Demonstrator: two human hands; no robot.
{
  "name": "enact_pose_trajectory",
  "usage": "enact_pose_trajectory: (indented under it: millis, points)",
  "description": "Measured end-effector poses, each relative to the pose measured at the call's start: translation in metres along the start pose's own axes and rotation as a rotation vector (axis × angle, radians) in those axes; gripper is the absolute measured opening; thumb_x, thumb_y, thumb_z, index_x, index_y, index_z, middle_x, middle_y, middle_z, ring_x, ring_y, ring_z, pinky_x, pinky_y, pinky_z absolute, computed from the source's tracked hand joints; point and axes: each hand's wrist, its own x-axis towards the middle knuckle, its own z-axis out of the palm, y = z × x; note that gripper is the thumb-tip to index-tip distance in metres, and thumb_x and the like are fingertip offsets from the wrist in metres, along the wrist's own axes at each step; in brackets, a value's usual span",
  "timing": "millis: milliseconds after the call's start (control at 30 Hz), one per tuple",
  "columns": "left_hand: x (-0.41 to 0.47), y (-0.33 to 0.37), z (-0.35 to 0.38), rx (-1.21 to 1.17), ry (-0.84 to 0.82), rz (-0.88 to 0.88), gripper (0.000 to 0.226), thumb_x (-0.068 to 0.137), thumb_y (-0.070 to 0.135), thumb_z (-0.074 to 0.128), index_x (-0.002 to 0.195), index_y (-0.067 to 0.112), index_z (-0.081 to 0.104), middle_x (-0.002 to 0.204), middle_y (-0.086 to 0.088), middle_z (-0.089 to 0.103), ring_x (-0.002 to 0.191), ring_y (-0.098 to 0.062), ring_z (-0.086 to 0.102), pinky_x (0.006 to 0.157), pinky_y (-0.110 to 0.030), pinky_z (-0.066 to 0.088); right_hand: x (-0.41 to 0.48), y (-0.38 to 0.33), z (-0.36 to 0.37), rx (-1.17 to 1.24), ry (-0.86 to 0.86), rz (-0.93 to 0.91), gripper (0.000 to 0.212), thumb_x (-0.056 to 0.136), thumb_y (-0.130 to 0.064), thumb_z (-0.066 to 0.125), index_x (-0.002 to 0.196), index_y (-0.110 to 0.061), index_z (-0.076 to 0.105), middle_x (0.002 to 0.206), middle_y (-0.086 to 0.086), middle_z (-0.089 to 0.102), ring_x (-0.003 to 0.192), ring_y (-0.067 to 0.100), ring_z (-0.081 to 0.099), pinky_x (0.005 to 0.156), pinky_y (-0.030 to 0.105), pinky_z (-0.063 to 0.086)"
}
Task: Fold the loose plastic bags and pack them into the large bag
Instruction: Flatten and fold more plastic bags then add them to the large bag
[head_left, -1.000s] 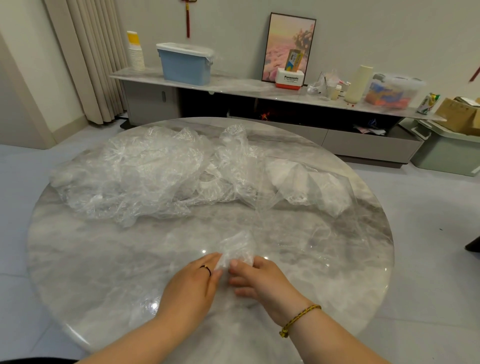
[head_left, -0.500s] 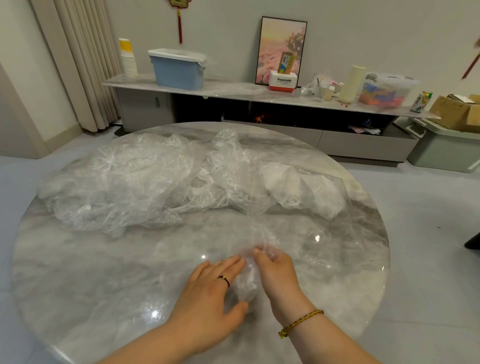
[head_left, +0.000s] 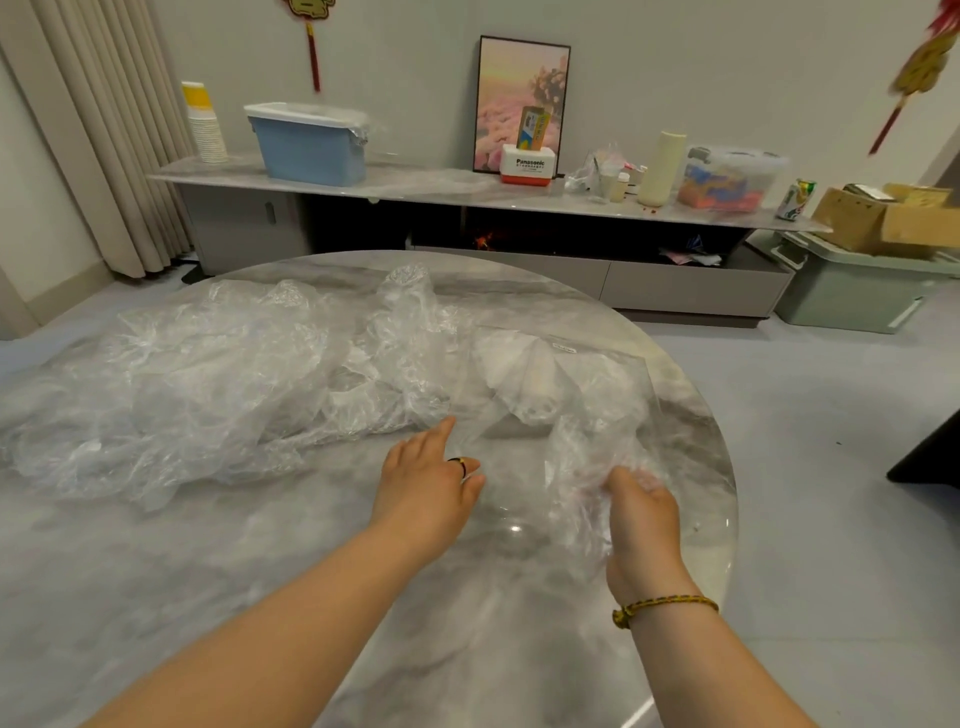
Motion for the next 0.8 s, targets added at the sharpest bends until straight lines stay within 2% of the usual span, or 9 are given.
enact_pose_trajectory:
  millis: [133, 267, 400, 467, 533, 600, 700, 767, 800]
  points:
    - [0.014, -0.002, 0.001, 0.075, -0.002, -0.044, 0.045, 0.1, 0.025, 0.032, 0.145, 0.022, 0.025, 0.156, 0.005, 0.002, 0.138, -0.017, 0.024, 0.109, -0.029, 0.019, 0.004, 0.003, -0.002, -0.017, -0.018, 0.031, 0.03, 0.086, 0.005, 0.039, 0.064, -0.017, 0.038, 0.061, 0.002, 0.033, 0.055, 0.015, 0.031, 0.053, 0.024, 0.028]
    - [0.016, -0.009, 0.001, -0.033, 0.025, -0.029, 0.062, 0.094, 0.001, 0.038, 0.147, 0.023, 0.015, 0.154, 0.011, 0.012, 0.126, -0.019, 0.043, 0.098, -0.024, 0.035, 0.006, 0.008, -0.001, -0.076, -0.07, 0.017, 0.035, 0.086, 0.003, 0.038, 0.058, -0.017, 0.031, 0.059, 0.003, 0.028, 0.055, 0.015, 0.026, 0.053, 0.025, 0.023]
    - [0.006, -0.009, -0.007, -0.152, 0.027, 0.019, 0.069, 0.093, -0.004, 0.037, 0.148, 0.025, 0.007, 0.154, 0.015, 0.005, 0.131, -0.011, 0.037, 0.097, -0.019, 0.035, -0.003, 0.011, 0.007, -0.205, -0.215, -0.062, 0.023, 0.089, 0.003, 0.04, 0.072, 0.011, 0.052, 0.059, 0.024, 0.041, 0.061, 0.02, 0.04, 0.049, 0.021, 0.035]
    - [-0.003, -0.008, -0.013, -0.183, 0.015, 0.057, 0.07, 0.093, -0.002, 0.035, 0.147, 0.026, 0.002, 0.154, 0.018, -0.002, 0.128, -0.01, 0.041, 0.094, -0.017, 0.036, -0.008, 0.009, 0.012, -0.254, -0.34, -0.091, 0.03, 0.091, 0.005, 0.036, 0.082, -0.009, 0.062, 0.064, 0.004, 0.058, 0.061, 0.012, 0.052, 0.048, 0.01, 0.043]
    - [-0.013, -0.008, -0.019, -0.197, 0.0, 0.101, 0.069, 0.094, 0.001, 0.035, 0.147, 0.027, -0.002, 0.146, 0.026, -0.01, 0.125, -0.01, 0.043, 0.091, -0.016, 0.038, -0.009, 0.009, 0.018, -0.318, -0.424, -0.103, 0.04, 0.092, 0.006, 0.033, 0.102, -0.024, 0.059, 0.082, -0.008, 0.063, 0.069, 0.003, 0.057, 0.052, 0.006, 0.045]
    - [-0.023, -0.01, -0.025, -0.202, -0.008, 0.124, 0.07, 0.095, 0.004, 0.036, 0.146, 0.03, -0.005, 0.131, 0.031, -0.018, 0.122, -0.01, 0.046, 0.089, -0.016, 0.04, -0.007, 0.011, 0.025, -0.45, -0.452, -0.11, 0.04, 0.09, 0.005, 0.033, 0.113, -0.021, 0.054, 0.094, -0.003, 0.062, 0.074, 0.005, 0.057, 0.054, 0.007, 0.044]
    - [-0.035, -0.013, -0.035, -0.23, -0.023, 0.123, 0.073, 0.094, 0.005, 0.037, 0.143, 0.036, -0.007, 0.121, 0.038, -0.023, 0.111, -0.006, 0.051, 0.085, -0.014, 0.04, -0.008, 0.008, 0.035, -0.626, -0.464, -0.165, 0.033, 0.089, 0.004, 0.032, 0.111, -0.009, 0.053, 0.086, -0.002, 0.056, 0.071, 0.008, 0.052, 0.052, 0.009, 0.04]
    - [-0.043, -0.017, -0.039, -0.259, -0.035, 0.126, 0.074, 0.094, 0.004, 0.038, 0.143, 0.037, -0.006, 0.116, 0.041, -0.025, 0.113, -0.005, 0.049, 0.081, -0.008, 0.037, -0.015, 0.004, 0.044, -0.758, -0.533, -0.279, 0.035, 0.091, 0.004, 0.031, 0.112, -0.011, 0.054, 0.1, -0.001, 0.058, 0.089, 0.011, 0.057, 0.068, 0.011, 0.045]
    - [-0.045, -0.017, -0.039, -0.269, -0.037, 0.136, 0.074, 0.094, 0.004, 0.038, 0.143, 0.037, -0.007, 0.115, 0.042, -0.025, 0.118, -0.004, 0.046, 0.082, -0.006, 0.035, -0.018, 0.003, 0.046, -0.866, -0.58, -0.36, 0.038, 0.092, 0.003, 0.032, 0.121, -0.01, 0.052, 0.12, 0.002, 0.055, 0.11, 0.015, 0.054, 0.085, 0.014, 0.043]
